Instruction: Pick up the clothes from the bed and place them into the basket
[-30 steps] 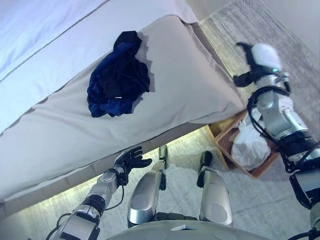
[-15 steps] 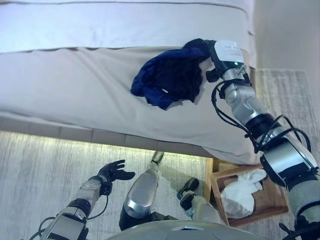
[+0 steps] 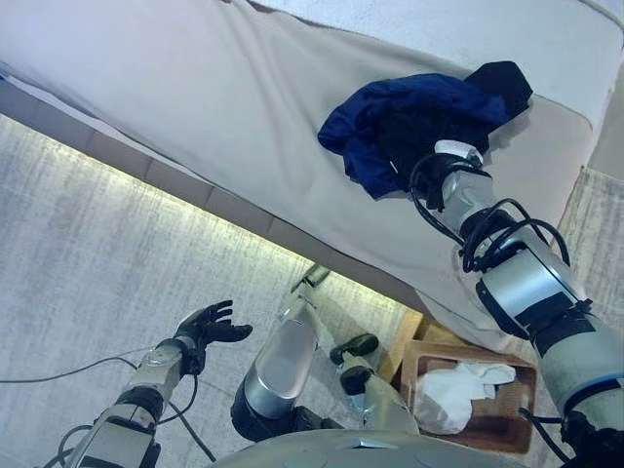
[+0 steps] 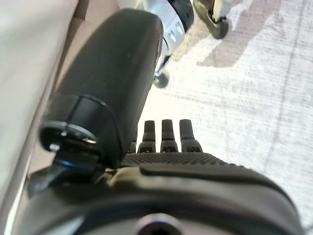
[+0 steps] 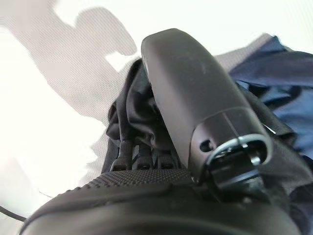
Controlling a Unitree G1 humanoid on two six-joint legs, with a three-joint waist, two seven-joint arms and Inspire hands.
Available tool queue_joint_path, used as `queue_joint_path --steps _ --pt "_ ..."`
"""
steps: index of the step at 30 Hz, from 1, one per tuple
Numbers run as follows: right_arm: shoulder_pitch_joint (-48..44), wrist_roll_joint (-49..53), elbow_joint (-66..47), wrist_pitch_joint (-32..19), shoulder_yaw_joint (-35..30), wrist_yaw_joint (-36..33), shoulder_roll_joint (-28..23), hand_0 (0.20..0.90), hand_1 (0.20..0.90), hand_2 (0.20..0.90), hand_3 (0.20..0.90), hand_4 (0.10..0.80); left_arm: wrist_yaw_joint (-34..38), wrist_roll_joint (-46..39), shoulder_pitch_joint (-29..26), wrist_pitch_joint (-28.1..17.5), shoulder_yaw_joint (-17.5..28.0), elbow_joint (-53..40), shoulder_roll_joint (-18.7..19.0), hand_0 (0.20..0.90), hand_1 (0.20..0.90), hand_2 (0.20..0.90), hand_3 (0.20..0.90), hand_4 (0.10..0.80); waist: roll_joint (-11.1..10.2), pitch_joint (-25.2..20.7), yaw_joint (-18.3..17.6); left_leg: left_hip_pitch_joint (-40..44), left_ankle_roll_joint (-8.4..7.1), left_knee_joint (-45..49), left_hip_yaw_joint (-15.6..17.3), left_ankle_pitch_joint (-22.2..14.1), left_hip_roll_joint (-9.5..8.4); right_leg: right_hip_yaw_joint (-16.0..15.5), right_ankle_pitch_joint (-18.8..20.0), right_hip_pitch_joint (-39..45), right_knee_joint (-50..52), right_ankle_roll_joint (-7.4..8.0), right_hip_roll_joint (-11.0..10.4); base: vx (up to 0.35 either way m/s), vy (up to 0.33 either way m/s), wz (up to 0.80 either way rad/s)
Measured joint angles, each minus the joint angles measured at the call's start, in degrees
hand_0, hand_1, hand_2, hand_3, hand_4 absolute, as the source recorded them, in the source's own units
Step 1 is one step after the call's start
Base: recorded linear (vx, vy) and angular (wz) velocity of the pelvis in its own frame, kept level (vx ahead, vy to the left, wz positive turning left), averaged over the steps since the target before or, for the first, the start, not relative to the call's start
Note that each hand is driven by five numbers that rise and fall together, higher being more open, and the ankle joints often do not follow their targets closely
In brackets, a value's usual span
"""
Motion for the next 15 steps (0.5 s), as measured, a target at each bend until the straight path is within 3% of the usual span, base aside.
queue_joint_path --steps 3,6,7,9,12,15 --pt "-2.25 3.07 0.03 0.13 -0.1 -4.55 -0.22 0.3 0.3 0.3 0.2 0.1 0.23 -0.79 -0.11 0.02 -0.34 -2.68 -0.04 0.9 0.9 0.9 0.9 0.8 -0.24 0.2 -0.11 -1.56 -0.11 0.04 -0.16 0.08 0.14 -0.07 0.01 -1.54 0.04 0.0 0.18 -0.037 -0.064 0.02" --pt "-2.56 9.38 -2.78 -1.08 -1.28 -14.05 -0.39 0.3 0.3 0.3 0.2 0.1 1.32 -1.09 -0.27 -0.03 -0.28 -3.16 0.29 0.9 0.9 0.9 0.9 0.8 -0.41 1.39 -1.1 -1.58 -0.13 0.04 -0.12 0.12 0.18 0.08 0.01 -1.58 -0.09 -0.01 0.25 -0.031 -0.063 -0.01" --pt "-2.06 11.65 -6.19 -1.14 -2.51 -16.63 -0.74 0.3 0.3 0.3 0.2 0.1 1.79 -1.09 -0.17 -0.01 -0.13 -3.07 0.34 0.9 0.9 0.9 0.9 0.8 -0.65 1.66 -1.92 -1.6 -0.13 0.04 -0.05 0.12 0.21 0.18 0.03 -1.58 -0.4 -0.03 0.39 -0.017 -0.071 -0.09" --pt "-0.29 15.1 -16.17 -2.73 -4.75 -23.81 -1.76 0.3 0.3 0.3 0.2 0.1 2.91 -1.05 0.11 0.13 -0.13 -2.39 0.41 0.9 0.9 0.9 0.9 0.8 -1.18 2.26 -2.48 -1.08 0.3 0.07 1.66 0.46 0.81 2.04 1.09 -1.53 -1.22 1.5 0.72 0.001 -0.063 -0.37" --pt "3.52 16.93 -30.76 -5.09 -8.23 -31.73 -3.24 0.3 0.3 0.3 0.2 0.1 3.63 -0.93 0.57 -0.02 0.92 -0.6 0.42 0.9 0.9 0.9 0.9 0.8 -2.13 3.15 -3.99 2.23 0.2 0.06 4.65 0.26 1.4 5.28 2.42 1.17 -3.05 1.44 1.5 0.004 -0.044 -0.48" --pt "9.6 17.27 -44.0 -6.92 -15.12 -37.4 -5.77 0.3 0.3 0.3 0.2 0.1 3.98 -0.07 1.22 -1.0 2.78 1.26 0.64 0.9 0.9 0.9 0.9 0.8 -3.21 3.34 -6.68 6.99 1.23 -0.1 7.95 -1.41 2.44 8.73 3.41 4.35 -4.23 0.86 2.08 0.002 -0.027 -0.5"
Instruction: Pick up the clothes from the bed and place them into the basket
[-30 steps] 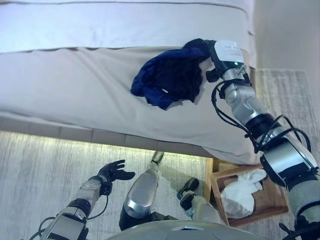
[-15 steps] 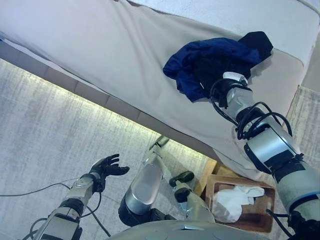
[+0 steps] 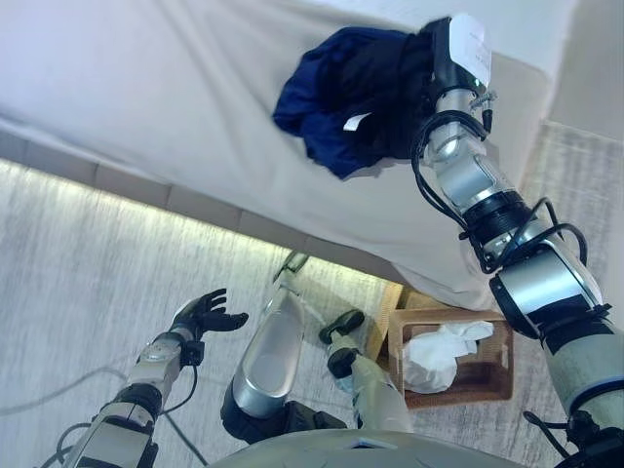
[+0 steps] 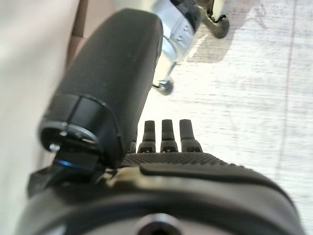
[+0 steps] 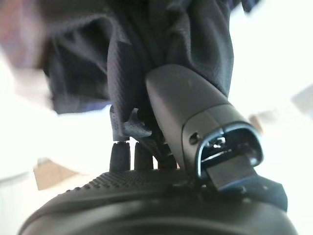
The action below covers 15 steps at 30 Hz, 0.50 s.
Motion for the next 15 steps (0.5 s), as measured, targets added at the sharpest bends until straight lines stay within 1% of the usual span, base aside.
queue_joint_path --steps 1,2,3,4,6,7,8,9,10,11,13,15 --pt "1.76 -0.04 -3.55 -0.23 -1.83 -1.24 -0.97 0.3 0.3 0.3 0.2 0.1 0.01 0.37 0.42 -0.17 0.24 0.38 0.03 0.9 0.9 0.9 0.9 0.8 -0.22 -0.06 -0.85 1.11 0.38 0.1 0.78 -0.27 0.03 1.09 0.16 0.84 -0.18 -0.09 -0.14 0.079 -0.043 -0.55" --pt "3.29 -0.08 -6.58 -0.37 -4.1 -2.2 -1.48 0.3 0.3 0.3 0.2 0.1 0.03 0.88 1.13 -0.16 1.38 0.27 -0.03 0.9 0.9 0.9 0.9 0.8 -0.52 -0.12 -2.08 2.43 0.64 0.11 2.25 -1.04 0.37 2.66 0.16 1.43 -0.42 -0.1 0.01 0.095 -0.054 -0.6" --pt "5.0 -0.14 -9.59 -0.35 -6.32 -3.56 -1.83 0.3 0.3 0.3 0.2 0.1 0.03 1.61 1.89 -0.17 2.12 0.43 0.01 0.9 0.9 0.9 0.9 0.8 -0.7 -0.15 -3.17 3.52 0.84 0.15 3.37 -1.21 0.4 3.93 0.44 2.26 -0.53 0.28 -0.02 0.076 -0.059 -0.67" --pt "6.03 -0.35 -11.3 -0.26 -8.17 -5.05 -2.36 0.3 0.3 0.3 0.2 0.1 0.03 2.42 2.45 -0.08 2.29 0.43 0.22 0.9 0.9 0.9 0.9 0.8 -0.94 -0.28 -4.73 4.78 1.07 0.16 4.75 -1.62 0.61 5.3 0.56 2.61 -0.67 0.4 -0.03 0.053 -0.062 -0.68" --pt "8.51 -0.59 -14.47 0.45 -11.3 -5.78 -5.1 0.3 0.3 0.3 0.2 0.1 0.01 3.92 3.32 0.74 3.35 0.26 0.23 0.9 0.9 0.9 0.9 0.8 -1.1 -0.4 -8.01 7.11 1.58 0.07 7.58 -2.21 1.24 7.98 0.95 3.52 -0.72 0.45 0.02 0.038 -0.08 -0.73" --pt "9.36 -0.64 -15.07 0.78 -12.54 -5.97 -6.21 0.3 0.3 0.3 0.2 0.1 0.02 4.72 3.42 1.13 3.48 0.15 0.37 0.9 0.9 0.9 0.9 0.8 -1.17 -0.64 -9.33 7.51 1.76 0.13 8.49 -2.33 1.22 8.86 1.04 3.5 -0.73 0.43 0.05 0.035 -0.133 -0.63" --pt "10.59 -0.6 -15.38 1.09 -13.9 -6.03 -8.08 0.3 0.3 0.3 0.2 0.1 0.08 4.91 3.19 1.44 3.78 0.03 0.38 0.9 0.9 0.9 0.9 0.8 -1.29 -0.85 -11.41 8.16 1.8 0.05 9.39 -2.55 1.65 9.85 1.35 3.49 -0.96 0.08 0.2 0.022 -0.128 -0.49" --pt "11.72 -0.58 -15.69 1.79 -15.05 -6.03 -9.21 0.3 0.3 0.3 0.2 0.1 0.01 5.38 3.08 1.54 3.9 -0.07 0.37 0.9 0.9 0.9 0.9 0.8 -1.31 -1.21 -12.85 8.45 1.84 -0.03 10.16 -2.62 1.94 10.43 1.59 3.32 -1.16 0.07 0.28 0.018 -0.128 -0.48" --pt "12.75 -0.57 -15.82 2.28 -15.86 -6.01 -10.01 0.3 0.3 0.3 0.2 0.1 0.01 5.98 3.06 1.81 3.82 -0.07 0.32 0.9 0.9 0.9 0.9 0.8 -1.28 -1.62 -13.64 8.77 1.84 -0.14 11.14 -2.61 2.02 11.47 2.01 3.21 -1.38 0.09 0.43 0.003 -0.118 -0.55" --pt "14.05 -0.57 -16.14 2.54 -17.1 -5.86 -10.29 0.3 0.3 0.3 0.2 0.1 -0.02 6.61 2.9 2.56 3.87 -0.16 0.17 0.9 0.9 0.9 0.9 0.8 -1.24 -2.0 -14.97 9.55 1.85 -0.36 12.33 -2.62 2.42 12.63 2.36 3.28 -1.84 -0.26 0.65 0.011 -0.129 -0.56" --pt "17.12 -0.57 -16.45 2.77 -17.77 -5.76 -10.54 0.3 0.3 0.3 0.2 0.1 -0.07 7.15 3.02 3.38 3.8 0.05 -0.21 0.9 0.9 0.9 0.9 0.8 -1.0 -3.94 -17.3 10.36 1.84 -1.29 13.8 -2.6 2.53 14.17 2.72 3.07 -2.36 -0.52 0.99 0.001 -0.093 -0.48" --pt "20.79 -0.58 -16.47 2.96 -18.25 -5.04 -10.73 0.3 0.3 0.3 0.2 0.1 -0.17 7.5 2.97 3.66 3.62 0.14 -1.56 0.9 0.9 0.9 0.9 0.8 -0.1 -6.42 -19.07 11.35 1.84 -2.36 14.7 -2.58 3.02 15.35 3.13 3.21 -3.26 -0.55 1.39 0.006 -0.108 -0.35"
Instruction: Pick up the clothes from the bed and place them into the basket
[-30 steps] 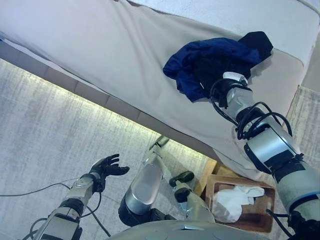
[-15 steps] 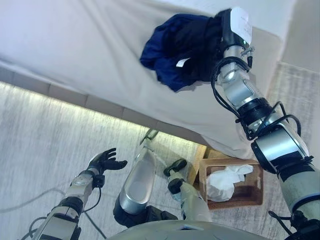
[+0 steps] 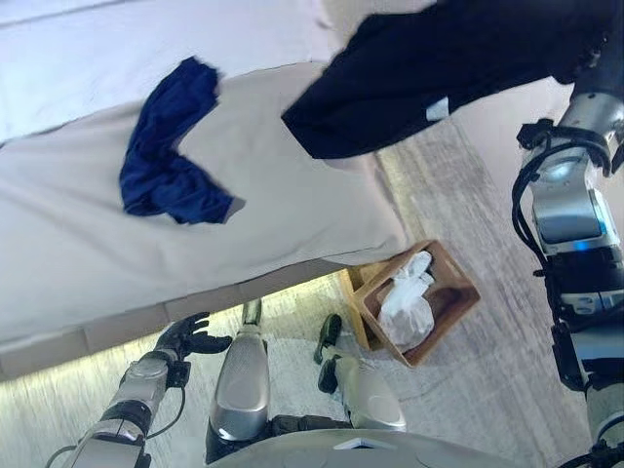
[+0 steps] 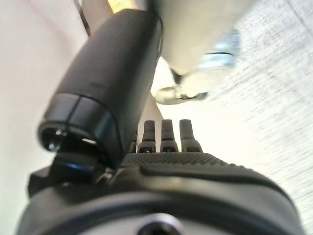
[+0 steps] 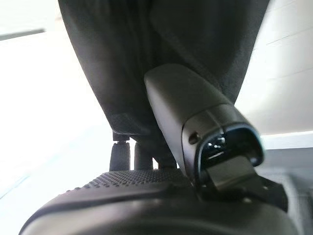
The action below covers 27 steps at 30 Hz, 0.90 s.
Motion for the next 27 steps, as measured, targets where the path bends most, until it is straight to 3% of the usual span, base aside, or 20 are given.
queue_joint_path --steps 7,10,17,21,24,27 --pt "11.21 -0.05 -0.03 -2.65 -1.12 2.77 -0.67 0.3 0.3 0.3 0.2 0.1 -1.64 2.24 0.99 0.02 -2.37 0.02 -7.28 0.9 0.9 0.9 0.9 0.8 6.58 -5.86 -3.81 6.54 -0.67 -6.73 3.27 1.04 0.48 2.79 0.06 2.16 -1.63 -0.08 1.12 0.047 -0.083 -0.28" --pt "14.24 -0.09 -0.01 -3.08 -1.21 4.1 -1.62 0.3 0.3 0.3 0.2 0.1 -2.35 3.33 1.88 -0.01 -2.88 0.07 -9.1 0.9 0.9 0.9 0.9 0.8 7.85 -6.72 -5.56 8.18 -0.79 -7.75 4.35 1.29 0.98 3.91 0.06 2.84 -2.11 -0.08 1.83 0.089 -0.119 -0.21" --pt "17.24 -1.53 4.0 -3.83 -1.1 10.32 -1.41 0.3 0.3 0.3 0.2 0.1 -2.5 5.52 3.41 1.16 -5.17 1.16 -8.28 0.9 0.9 0.9 0.9 0.8 7.93 -6.77 -7.01 10.47 -0.92 -7.66 5.27 1.32 2.43 4.47 0.01 4.3 -2.26 -0.08 3.13 -0.024 -0.107 -0.12" --pt "14.43 -2.11 14.53 -1.6 1.7 14.67 -1.49 0.3 0.3 0.3 0.2 0.1 -2.64 4.79 1.1 1.19 -9.52 1.01 -5.73 0.9 0.9 0.9 0.9 0.8 8.74 -6.68 -7.0 5.96 -1.81 -7.23 5.64 1.95 2.44 4.54 -0.54 -1.86 0.68 -0.13 2.63 -0.342 -0.098 -0.06" --pt "8.5 -1.46 25.88 1.14 6.86 15.85 -1.61 0.3 0.3 0.3 0.2 0.1 -2.27 0.62 -2.22 1.01 -12.1 1.01 -5.0 0.9 0.9 0.9 0.9 0.8 11.6 -4.63 -7.01 0.96 -1.16 -7.45 5.91 4.05 1.85 4.48 -0.69 -8.66 4.15 -0.33 1.4 -0.318 -0.012 -0.03" --pt "0.97 -1.1 33.16 3.44 9.76 16.15 -2.09 0.3 0.3 0.3 0.2 0.1 -1.98 -2.67 -5.61 -0.68 -14.5 -0.37 -5.34 0.9 0.9 0.9 0.9 0.8 16.38 -0.94 -6.97 -3.86 -1.29 -7.41 6.23 4.48 0.81 3.88 -0.72 -15.33 7.81 -0.33 -0.23 -0.229 0.01 -0.06"
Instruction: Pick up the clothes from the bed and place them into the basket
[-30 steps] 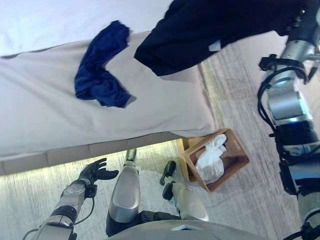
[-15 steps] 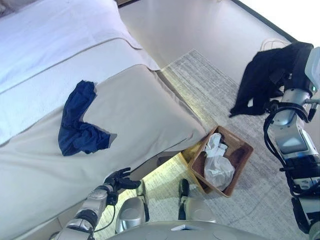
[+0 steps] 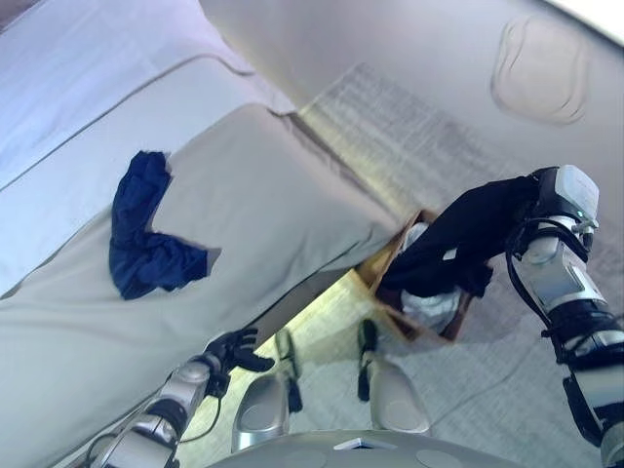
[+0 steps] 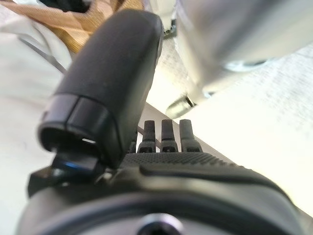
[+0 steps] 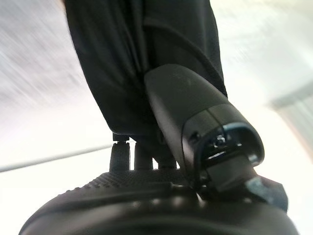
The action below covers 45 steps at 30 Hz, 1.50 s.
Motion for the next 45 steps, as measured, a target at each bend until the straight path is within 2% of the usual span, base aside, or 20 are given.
queue_joint_path --steps 1,2,3,4,5,6,7,9,17,21,25,28,31,35,39,40,43,45 --pt "-3.19 0.0 2.55 0.46 1.57 0.08 -0.39 0.3 0.3 0.3 0.2 0.1 0.12 -1.08 -1.28 -1.0 -0.44 -0.53 -0.02 0.9 0.9 0.9 0.9 0.8 1.49 1.89 -0.06 -1.45 -0.2 0.02 -0.15 0.19 -0.58 0.14 0.01 -2.2 1.57 0.01 -0.53 -0.146 0.003 -0.05" --pt "-6.05 -0.02 4.74 1.39 3.16 0.46 -0.75 0.418 0.418 0.418 0.337 0.237 0.34 -2.5 -2.56 -1.35 -0.69 -1.61 -0.05 0.9 0.9 0.9 0.9 0.8 3.41 4.24 -0.04 -2.78 -0.37 0.12 -0.22 0.66 -0.85 0.26 0.0 -4.32 3.1 0.0 -0.9 -0.127 -0.011 -0.08" --pt "-7.79 -0.06 6.84 2.42 4.72 1.45 -0.54 0.601 0.601 0.601 0.551 0.451 0.56 -3.56 -3.23 -2.07 -0.64 -2.34 -0.05 0.9 0.9 0.9 0.9 0.8 4.08 5.11 0.36 -4.55 -0.39 0.13 -0.28 0.68 -1.38 0.87 -0.01 -7.0 4.27 -0.02 -1.13 -0.035 -0.024 -0.13" --pt "-8.52 -0.08 8.06 3.11 6.08 2.37 -0.05 0.9 0.9 0.9 0.9 0.8 0.82 -4.32 -3.24 -2.33 -0.64 -2.87 0.2 0.9 0.9 0.9 0.9 0.8 4.12 5.09 0.99 -5.63 -0.39 0.13 -0.33 0.7 -1.5 1.46 -0.02 -8.69 4.96 -0.03 -1.02 -0.012 -0.037 -0.22" --pt "-9.49 -0.21 10.8 3.48 8.38 3.97 0.89 0.9 0.9 0.9 0.9 0.8 0.95 -5.3 -3.43 -2.38 -0.64 -3.38 0.42 0.9 0.9 0.9 0.9 0.8 4.09 5.11 1.52 -6.97 -0.35 0.11 -0.57 0.75 -1.56 1.76 -0.13 -10.61 5.77 -0.17 -0.89 -0.004 -0.044 -0.14" --pt "-9.63 -0.25 12.75 4.36 9.88 5.76 1.57 0.9 0.9 0.9 0.9 0.8 0.92 -5.82 -3.56 -2.41 -0.69 -3.83 0.32 0.9 0.9 0.9 0.9 0.8 4.08 5.12 1.73 -7.74 -0.3 0.14 -1.22 2.53 -1.46 1.61 -0.4 -11.59 6.66 -0.52 -0.82 -0.055 -0.045 -0.02" --pt "-9.62 -0.5 14.88 5.05 10.23 7.27 2.5 0.9 0.9 0.9 0.9 0.8 0.9 -6.25 -3.75 -2.58 -0.73 -4.02 0.22 0.9 0.9 0.9 0.9 0.8 3.87 5.27 2.01 -7.87 0.17 0.04 -1.62 3.32 -1.45 1.51 -0.91 -11.99 7.49 -0.84 -0.83 -0.031 -0.043 0.16" --pt "-9.67 -1.31 19.06 6.55 10.19 9.02 2.97 0.9 0.9 0.9 0.9 0.8 0.69 -7.02 -3.74 -3.27 -1.46 -5.64 0.21 0.9 0.9 0.9 0.9 0.8 3.85 5.28 2.13 -7.96 0.17 0.01 -2.54 3.47 -1.6 0.76 -2.47 -12.54 9.59 -1.13 -1.06 -0.005 -0.025 0.2" --pt "-11.29 -0.71 16.74 6.52 9.34 5.73 2.66 0.9 0.9 0.9 0.9 0.8 0.77 -9.23 -3.5 -3.1 -1.15 -8.59 0.34 0.9 0.9 0.9 0.9 0.8 3.86 5.27 2.94 -8.75 0.05 -0.09 -4.15 3.62 -1.73 -0.44 -4.46 -13.88 12.8 -1.66 -1.79 0.007 0.067 0.12" --pt "-10.64 2.82 4.66 5.63 5.31 2.44 1.7 0.9 0.9 0.9 0.9 0.8 0.76 -9.24 -1.58 -2.91 0.59 -8.74 -0.01 0.9 0.9 0.9 0.9 0.8 3.85 5.28 2.82 -8.49 -0.02 -0.22 -5.18 3.66 -1.51 -1.6 -4.41 -12.81 12.44 -1.68 -1.58 0.073 0.166 0.12" --pt "-6.27 2.64 -11.16 5.04 0.44 1.3 0.65 0.9 0.9 0.9 0.9 0.8 0.86 -9.4 0.56 -2.04 4.01 -8.48 -0.79 0.9 0.9 0.9 0.9 0.8 3.39 5.59 2.88 -5.09 -0.01 -0.85 -6.51 3.65 -1.29 -3.04 -4.4 -7.77 10.44 -1.69 -1.36 0.086 0.175 0.17" --pt "-4.59 -1.04 -21.42 3.66 -1.45 1.73 0.23 0.9 0.9 0.9 0.9 0.8 0.86 -9.54 0.97 -1.67 5.91 -6.46 -1.81 0.9 0.9 0.9 0.9 0.8 2.73 6.04 2.89 -2.31 0.13 -1.49 -7.61 3.54 -1.3 -4.47 -4.41 -3.61 8.49 -1.68 -1.33 0.072 0.163 0.2" --pt "-4.51 -4.97 -27.15 1.2 -1.28 3.41 -1.05 0.9 0.9 0.9 0.9 0.8 0.8 -9.46 1.25 -1.59 7.48 -5.75 -2.85 0.9 0.9 0.9 0.9 0.8 1.87 6.52 3.18 -1.45 0.3 -1.19 -9.47 3.37 -1.41 -6.51 -4.4 -0.56 7.04 -1.66 -1.59 0.061 0.126 0.36" --pt "-4.59 -7.18 -28.49 -1.9 -0.01 8.61 -1.62 0.9 0.9 0.9 0.9 0.8 0.82 -9.14 1.87 -1.22 7.98 -4.56 -3.66 0.9 0.9 0.9 0.9 0.8 -0.17 6.57 6.23 -0.25 0.48 0.0 -12.45 2.93 -1.81 -9.83 -4.61 3.62 5.98 -1.36 -2.23 0.118 0.182 0.41" --pt "-6.16 -12.01 -27.39 -6.96 9.17 16.64 -1.01 0.9 0.9 0.9 0.9 0.8 0.83 -9.06 2.8 -0.27 8.6 -2.41 -2.3 0.9 0.9 0.9 0.9 0.8 -3.65 5.87 10.46 1.32 0.49 0.85 -15.92 2.58 -2.17 -13.44 -4.9 8.48 3.73 -0.94 -2.26 0.127 0.093 0.49" --pt "-7.68 -13.27 -25.85 -8.2 12.8 17.71 -0.49 0.9 0.9 0.9 0.9 0.8 0.75 -9.04 2.93 0.47 10.07 -1.4 -2.06 0.9 0.9 0.9 0.9 0.8 -4.42 5.58 11.82 1.52 0.44 1.04 -17.2 2.5 -2.42 -14.72 -4.95 9.85 3.31 -0.87 -2.35 0.109 0.092 0.56" --pt "-11.82 -15.43 -20.72 -9.95 17.22 19.28 3.84 0.9 0.9 0.9 0.9 0.8 0.98 -9.08 2.62 1.29 10.79 0.21 0.33 0.9 0.9 0.9 0.9 0.8 -6.63 4.5 15.67 0.97 -0.07 1.89 -19.2 1.7 -2.62 -16.75 -5.26 11.09 2.54 -0.47 -2.41 0.035 0.077 0.42" --pt "-15.83 -17.67 -16.64 -11.57 19.34 18.86 6.77 0.9 0.9 0.9 0.9 0.8 1.04 -9.16 2.6 1.79 11.92 0.5 1.75 0.9 0.9 0.9 0.9 0.8 -7.52 4.01 19.15 -1.04 -0.15 3.48 -21.21 1.17 -3.56 -18.85 -5.29 11.44 1.93 -0.4 -2.77 0.023 0.034 0.52"
